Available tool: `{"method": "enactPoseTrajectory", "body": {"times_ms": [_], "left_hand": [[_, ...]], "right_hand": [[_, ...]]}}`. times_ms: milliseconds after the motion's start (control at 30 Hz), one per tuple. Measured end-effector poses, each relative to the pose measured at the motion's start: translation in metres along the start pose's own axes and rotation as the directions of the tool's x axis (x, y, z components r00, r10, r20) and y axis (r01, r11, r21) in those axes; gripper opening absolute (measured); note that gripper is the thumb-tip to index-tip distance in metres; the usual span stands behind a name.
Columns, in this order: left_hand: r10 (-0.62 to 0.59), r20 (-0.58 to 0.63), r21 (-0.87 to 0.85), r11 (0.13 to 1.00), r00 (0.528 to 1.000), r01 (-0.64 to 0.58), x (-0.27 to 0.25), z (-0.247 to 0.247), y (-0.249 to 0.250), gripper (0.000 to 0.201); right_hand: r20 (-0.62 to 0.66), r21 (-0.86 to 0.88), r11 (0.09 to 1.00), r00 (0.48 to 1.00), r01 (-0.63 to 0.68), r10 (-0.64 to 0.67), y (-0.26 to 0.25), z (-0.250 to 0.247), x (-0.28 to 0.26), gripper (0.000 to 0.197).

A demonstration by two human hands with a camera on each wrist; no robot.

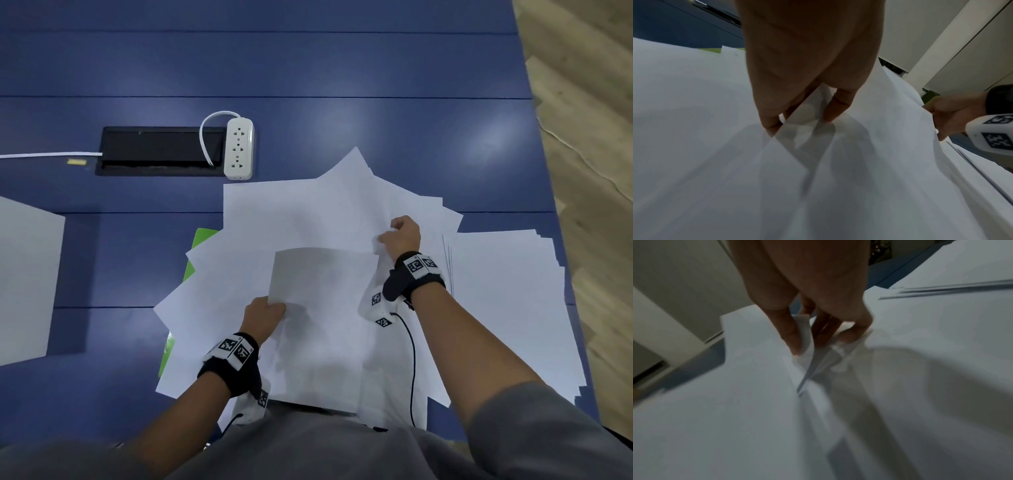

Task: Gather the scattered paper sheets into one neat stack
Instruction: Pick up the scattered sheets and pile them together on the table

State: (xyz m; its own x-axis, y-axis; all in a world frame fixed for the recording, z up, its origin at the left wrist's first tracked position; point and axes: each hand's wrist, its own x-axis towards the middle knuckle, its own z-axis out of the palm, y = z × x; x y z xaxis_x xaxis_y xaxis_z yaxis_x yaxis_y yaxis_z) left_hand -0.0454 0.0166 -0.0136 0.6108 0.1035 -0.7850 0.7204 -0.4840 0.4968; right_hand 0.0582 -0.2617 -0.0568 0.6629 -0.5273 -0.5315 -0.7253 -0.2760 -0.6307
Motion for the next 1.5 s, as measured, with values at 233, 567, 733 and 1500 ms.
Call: {"method": "enactPoseTrajectory", "body": {"times_ms": [233,567,733,1500], "left_hand": [[0.065,0.004,0.032,0.997,0.998,-0.065,0.016,-0.001,0.014,0.017],[0.099,0.096,-0.208,0.975,0.99,-0.077,0.02,-0.008,0.036,0.012],[0.051,0.081,-0.386,0.922,0.995,-0.016,0.013,-0.016,0.034,0.015],[0.367,0.131,-0.32,0.895,0.921,-0.311,-0.011,-0.001,0.012,0.039]], "right_hand": [[-0.086,0.336,0.904,0.964,0.264,-0.25,-0.033,-0.04,-0.023,0.052],[0.062,0.482,0.647,0.713,0.591,-0.698,-0.037,-0.08,-0.104,0.022],[0.371,0.374,0.72,0.617,0.585,-0.694,0.031,-0.06,-0.141,0.02],[0.314,0.011,0.923,0.876,0.384,-0.367,0.107,-0.054,-0.15,0.052]]}}
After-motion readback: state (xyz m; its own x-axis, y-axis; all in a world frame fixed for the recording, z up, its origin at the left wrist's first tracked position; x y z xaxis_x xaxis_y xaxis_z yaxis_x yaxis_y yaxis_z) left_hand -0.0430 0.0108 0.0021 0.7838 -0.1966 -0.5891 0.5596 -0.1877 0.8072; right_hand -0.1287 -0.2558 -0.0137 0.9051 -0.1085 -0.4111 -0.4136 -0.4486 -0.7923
